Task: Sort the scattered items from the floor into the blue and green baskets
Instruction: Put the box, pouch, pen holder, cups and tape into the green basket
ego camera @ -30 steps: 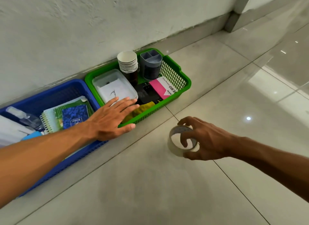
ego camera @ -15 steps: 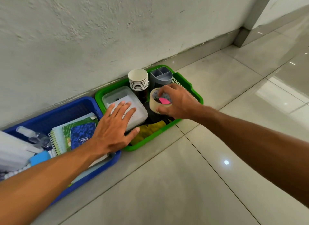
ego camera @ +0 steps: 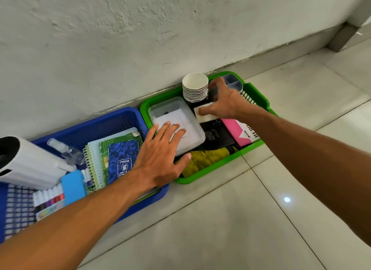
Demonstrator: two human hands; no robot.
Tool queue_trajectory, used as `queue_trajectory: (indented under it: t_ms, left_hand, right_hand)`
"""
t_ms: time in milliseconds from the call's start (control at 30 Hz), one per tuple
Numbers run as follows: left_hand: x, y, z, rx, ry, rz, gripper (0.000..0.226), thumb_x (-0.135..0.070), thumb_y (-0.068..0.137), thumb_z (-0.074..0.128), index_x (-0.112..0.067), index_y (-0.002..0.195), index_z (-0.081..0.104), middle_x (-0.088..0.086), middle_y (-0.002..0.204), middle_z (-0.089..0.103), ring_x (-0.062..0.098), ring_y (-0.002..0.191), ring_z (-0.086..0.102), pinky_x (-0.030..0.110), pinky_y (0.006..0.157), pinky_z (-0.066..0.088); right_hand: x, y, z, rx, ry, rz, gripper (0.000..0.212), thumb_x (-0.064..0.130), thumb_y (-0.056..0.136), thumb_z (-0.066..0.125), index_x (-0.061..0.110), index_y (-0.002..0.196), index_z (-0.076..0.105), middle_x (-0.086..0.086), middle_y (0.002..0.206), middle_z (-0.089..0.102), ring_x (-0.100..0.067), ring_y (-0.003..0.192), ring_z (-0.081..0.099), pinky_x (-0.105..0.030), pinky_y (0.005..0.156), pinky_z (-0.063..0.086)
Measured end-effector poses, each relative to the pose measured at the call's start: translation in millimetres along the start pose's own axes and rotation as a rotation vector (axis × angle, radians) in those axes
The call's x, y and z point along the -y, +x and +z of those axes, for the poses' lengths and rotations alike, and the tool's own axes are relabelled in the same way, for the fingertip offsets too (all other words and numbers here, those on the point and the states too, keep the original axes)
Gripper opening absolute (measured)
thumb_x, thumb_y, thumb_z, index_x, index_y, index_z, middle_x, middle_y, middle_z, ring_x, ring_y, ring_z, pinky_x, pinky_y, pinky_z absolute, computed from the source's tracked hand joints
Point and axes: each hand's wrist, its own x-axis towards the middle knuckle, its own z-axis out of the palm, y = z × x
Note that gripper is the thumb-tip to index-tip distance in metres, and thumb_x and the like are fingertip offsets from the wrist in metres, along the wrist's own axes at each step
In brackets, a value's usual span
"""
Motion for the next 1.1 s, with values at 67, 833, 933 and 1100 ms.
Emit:
queue_trajectory:
  t_ms: [67,833,933,1100]
  left_hand:
    - [-1,1,0,0.001,0.0,-0.001,0.066,-0.059,0.089,0.036,-0.018,0.141,0.043,0.006,0.148,0.042,0.025,0.14,0.031,0.046,0.118,0.017]
    - [-4,4,-5,0.016,0.04,-0.026,0.064,-0.056,0.09,0.036,-0.016,0.139,0.044,0.007,0.144,0.046,0.026,0.135,0.038,0.044,0.115,0.024]
    - [-5,3,-6,0.023,0.055,-0.037,0.065,-0.056,0.091,0.033,-0.015,0.14,0.044,0.008,0.144,0.046,0.026,0.135,0.037,0.045,0.116,0.024]
    - [-6,3,-6,0.032,0.061,-0.039,0.065,-0.056,0.091,0.031,-0.015,0.139,0.045,0.009,0.143,0.047,0.027,0.134,0.039,0.045,0.115,0.026]
  right_hand:
    - [-3,-1,5,-0.091,0.082,0.017,0.084,0.057,0.07,0.079,0.02,0.132,0.036,0.0,0.122,0.057,-0.02,0.107,0.056,-0.034,0.091,0.046]
    - [6,-23,29,-0.114,-0.099,0.098,0.085,0.046,0.079,0.072,0.013,0.147,0.033,-0.013,0.143,0.045,-0.031,0.129,0.045,-0.042,0.103,0.039]
    - [6,-25,33,-0.123,-0.068,0.111,0.084,0.044,0.081,0.071,0.014,0.146,0.027,-0.016,0.141,0.045,-0.034,0.124,0.049,-0.043,0.099,0.042]
    - [2,-34,36,-0.157,-0.042,0.069,0.069,0.044,0.083,0.071,0.02,0.135,0.032,-0.013,0.135,0.044,-0.032,0.115,0.052,-0.038,0.086,0.044]
